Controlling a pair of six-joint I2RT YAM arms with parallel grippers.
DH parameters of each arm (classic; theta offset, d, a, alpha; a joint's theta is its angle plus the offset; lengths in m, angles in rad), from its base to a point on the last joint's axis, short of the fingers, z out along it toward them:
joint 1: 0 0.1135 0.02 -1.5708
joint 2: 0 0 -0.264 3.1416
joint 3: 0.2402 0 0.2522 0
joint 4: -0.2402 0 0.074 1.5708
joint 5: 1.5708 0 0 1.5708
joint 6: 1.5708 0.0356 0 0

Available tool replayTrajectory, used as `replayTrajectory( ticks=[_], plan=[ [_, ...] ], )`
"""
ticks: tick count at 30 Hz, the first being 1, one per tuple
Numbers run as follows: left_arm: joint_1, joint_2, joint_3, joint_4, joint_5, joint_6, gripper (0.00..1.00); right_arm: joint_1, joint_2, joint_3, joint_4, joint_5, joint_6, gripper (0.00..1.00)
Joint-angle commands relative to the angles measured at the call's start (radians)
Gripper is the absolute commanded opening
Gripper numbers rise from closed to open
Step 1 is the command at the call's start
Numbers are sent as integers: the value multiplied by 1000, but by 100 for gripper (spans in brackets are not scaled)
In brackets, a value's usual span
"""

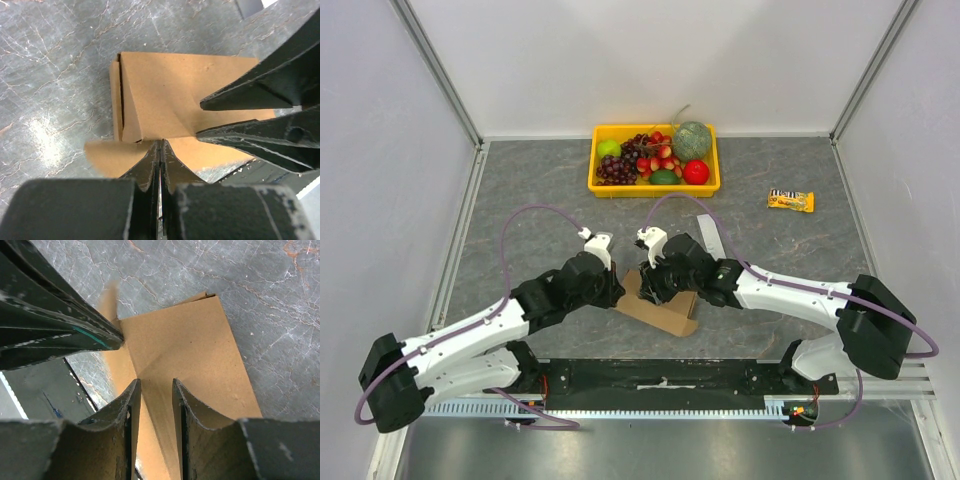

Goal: Fold the paper box

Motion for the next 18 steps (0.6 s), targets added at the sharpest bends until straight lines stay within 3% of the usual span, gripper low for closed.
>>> replayTrajectory(
  ticks=[1,12,18],
  plan=[
    [0,59,2,25,-16,-14,2,3,34,-14,-52,52,-22,37],
    [0,110,-9,26,13,-14,2,4,28,-17,-52,53,-15,38],
    [0,12,29,22,2,-11,2,4,21,-12,-55,49,-16,38]
  ],
)
